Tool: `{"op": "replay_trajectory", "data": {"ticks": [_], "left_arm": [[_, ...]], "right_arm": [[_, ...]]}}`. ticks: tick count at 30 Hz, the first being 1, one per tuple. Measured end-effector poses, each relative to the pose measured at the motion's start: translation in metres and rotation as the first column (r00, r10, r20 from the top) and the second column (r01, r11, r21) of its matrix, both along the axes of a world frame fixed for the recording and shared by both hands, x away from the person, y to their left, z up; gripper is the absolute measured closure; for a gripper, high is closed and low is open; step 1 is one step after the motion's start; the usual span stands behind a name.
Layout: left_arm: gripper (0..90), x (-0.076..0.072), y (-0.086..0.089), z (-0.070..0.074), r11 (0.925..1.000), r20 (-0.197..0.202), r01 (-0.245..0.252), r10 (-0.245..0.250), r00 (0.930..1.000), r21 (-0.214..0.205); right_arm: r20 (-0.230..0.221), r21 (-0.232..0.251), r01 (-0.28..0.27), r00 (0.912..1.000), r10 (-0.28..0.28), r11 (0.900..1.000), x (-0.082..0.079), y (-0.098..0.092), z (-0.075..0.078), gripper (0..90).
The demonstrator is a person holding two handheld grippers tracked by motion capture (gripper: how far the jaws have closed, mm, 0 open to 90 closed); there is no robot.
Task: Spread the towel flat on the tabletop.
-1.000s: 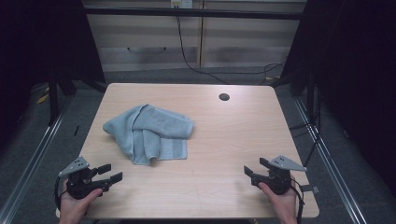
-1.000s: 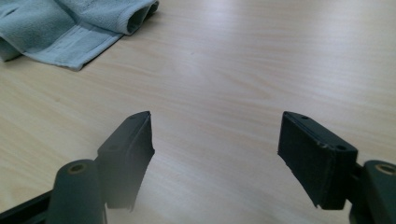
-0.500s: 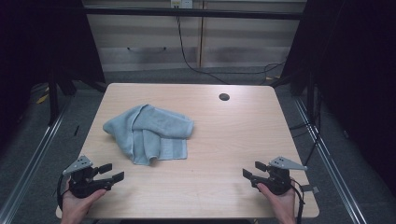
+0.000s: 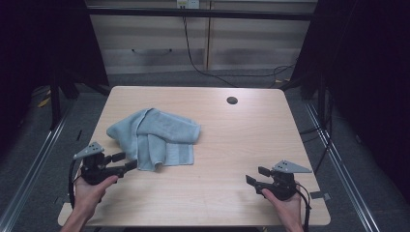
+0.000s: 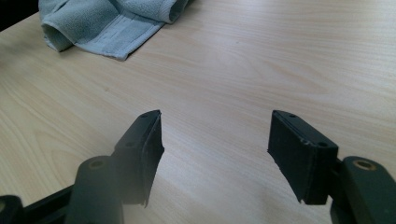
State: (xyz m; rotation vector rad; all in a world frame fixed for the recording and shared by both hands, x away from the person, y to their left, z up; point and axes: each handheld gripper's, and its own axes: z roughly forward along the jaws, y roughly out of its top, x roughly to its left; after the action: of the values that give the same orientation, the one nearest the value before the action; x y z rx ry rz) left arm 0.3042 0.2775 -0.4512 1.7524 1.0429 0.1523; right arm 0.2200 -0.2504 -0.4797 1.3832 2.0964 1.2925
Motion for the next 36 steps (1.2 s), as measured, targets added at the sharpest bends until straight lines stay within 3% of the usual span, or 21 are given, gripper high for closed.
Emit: {"op": "replay_trajectory", "data": {"ticks": [6, 7, 8, 9, 10, 11, 12, 13, 14, 17, 18, 19, 21, 25, 26, 27, 28, 31, 34, 35, 36], "left_arm": [[28.6, 0.026, -0.022, -0.002, 0.9994, -0.021, 0.009, -0.008, 0.9997, 0.034], [28.6, 0.035, -0.029, -0.004, 0.9981, -0.039, 0.017, -0.014, 0.9991, 0.06], [28.2, 0.039, -0.033, -0.005, 0.9959, -0.03, 0.018, -0.015, 0.9994, 0.089], [28.1, 0.039, -0.033, -0.005, 0.9959, -0.03, 0.018, -0.015, 0.9994, 0.089], [28.2, 0.043, -0.039, -0.005, 0.993, -0.02, 0.016, -0.014, 0.9997, 0.117], [27.9, 0.05, -0.047, -0.008, 0.9901, -0.035, 0.041, -0.036, 0.9987, 0.134], [27.6, 0.05, -0.047, -0.008, 0.9901, -0.035, 0.041, -0.036, 0.9987, 0.134], [27.8, 0.055, -0.056, -0.01, 0.9828, -0.028, 0.046, -0.041, 0.9988, 0.179], [28.2, 0.059, -0.06, -0.013, 0.9794, -0.031, 0.044, -0.038, 0.9988, 0.197], [27.3, 0.065, -0.066, -0.021, 0.9736, -0.061, 0.053, -0.041, 0.9973, 0.222], [27.3, 0.068, -0.073, -0.028, 0.9587, -0.065, 0.053, -0.037, 0.9972, 0.279], [27.3, 0.069, -0.076, -0.031, 0.9533, -0.065, 0.056, -0.038, 0.9972, 0.297], [30.2, 0.067, -0.083, -0.036, 0.9241, -0.041, 0.049, -0.036, 0.9985, 0.379], [39.1, 0.068, -0.083, -0.041, 0.9254, -0.043, 0.02, -0.005, 0.9991, 0.378], [43.0, 0.067, -0.082, -0.047, 0.9041, -0.022, 0.032, -0.025, 0.9994, 0.426], [46.6, 0.063, -0.083, -0.05, 0.9045, 0.005, 0.023, -0.028, 0.9996, 0.426], [50.8, 0.061, -0.083, -0.05, 0.8976, 0.017, 0.022, -0.033, 0.9993, 0.44], [64.2, 0.06, -0.082, -0.048, 0.8964, 0.006, 0.044, -0.052, 0.9986, 0.441], [68.8, 0.055, -0.077, -0.049, 0.8984, 0.018, 0.056, -0.071, 0.9973, 0.436], [69.4, 0.051, -0.078, -0.051, 0.9071, 0.029, 0.038, -0.056, 0.998, 0.419], [69.5, 0.051, -0.078, -0.051, 0.9071, 0.029, 0.038, -0.056, 0.998, 0.419]], "right_arm": [[-0.002, 0.004, -0.017, 0.9998, 0.017, 0.9998, 0.003, 0.003, 0.001, 34.2], [-0.006, 0.009, -0.025, 0.9997, 0.025, 0.9996, 0.004, 0.004, 0.001, 33.8], [-0.009, 0.011, -0.03, 0.9995, 0.03, 0.9995, 0.005, 0.004, 0.0, 33.8], [-0.009, 0.011, -0.03, 0.9995, 0.03, 0.9995, 0.005, 0.004, 0.0, 33.8], [-0.008, 0.011, -0.035, 0.9994, 0.035, 0.9993, 0.006, 0.004, 0.0, 33.5], [-0.011, 0.015, -0.037, 0.9993, 0.037, 0.9992, 0.006, 0.004, 0.0, 33.3], [-0.012, 0.017, -0.037, 0.9992, 0.037, 0.9992, 0.007, 0.004, -0.001, 33.0], [-0.015, 0.014, -0.037, 0.9992, 0.038, 0.9992, 0.007, 0.004, -0.001, 32.9], [-0.013, 0.015, -0.043, 0.999, 0.043, 0.999, 0.007, 0.004, -0.001, 32.9], [-0.015, 0.012, -0.046, 0.9988, 0.046, 0.9989, 0.007, 0.004, -0.001, 32.4], [-0.017, 0.014, -0.053, 0.9985, 0.053, 0.9985, 0.006, 0.005, -0.001, 32.1], [-0.019, 0.015, -0.055, 0.9983, 0.055, 0.9984, 0.006, 0.005, -0.001, 31.7], [-0.02, 0.019, -0.063, 0.9978, 0.063, 0.9979, 0.006, 0.005, -0.002, 31.5], [-0.027, 0.015, -0.067, 0.9974, 0.067, 0.9976, 0.006, 0.005, -0.003, 31.2], [-0.029, 0.008, -0.065, 0.9975, 0.065, 0.9979, 0.006, 0.006, -0.003, 31.2], [-0.029, 0.007, -0.062, 0.9976, 0.062, 0.998, 0.006, 0.006, -0.003, 31.2], [-0.031, 0.007, -0.064, 0.9975, 0.064, 0.9979, 0.006, 0.005, -0.003, 31.2], [-0.029, 0.007, -0.063, 0.9976, 0.063, 0.998, 0.005, 0.005, -0.003, 31.2], [-0.034, 0.006, -0.069, 0.997, 0.069, 0.9976, 0.005, 0.006, -0.003, 31.2], [-0.03, 0.006, -0.072, 0.9969, 0.073, 0.9974, 0.005, 0.006, -0.003, 31.2], [-0.03, 0.006, -0.072, 0.9969, 0.073, 0.9974, 0.005, 0.006, -0.003, 31.2]]}}
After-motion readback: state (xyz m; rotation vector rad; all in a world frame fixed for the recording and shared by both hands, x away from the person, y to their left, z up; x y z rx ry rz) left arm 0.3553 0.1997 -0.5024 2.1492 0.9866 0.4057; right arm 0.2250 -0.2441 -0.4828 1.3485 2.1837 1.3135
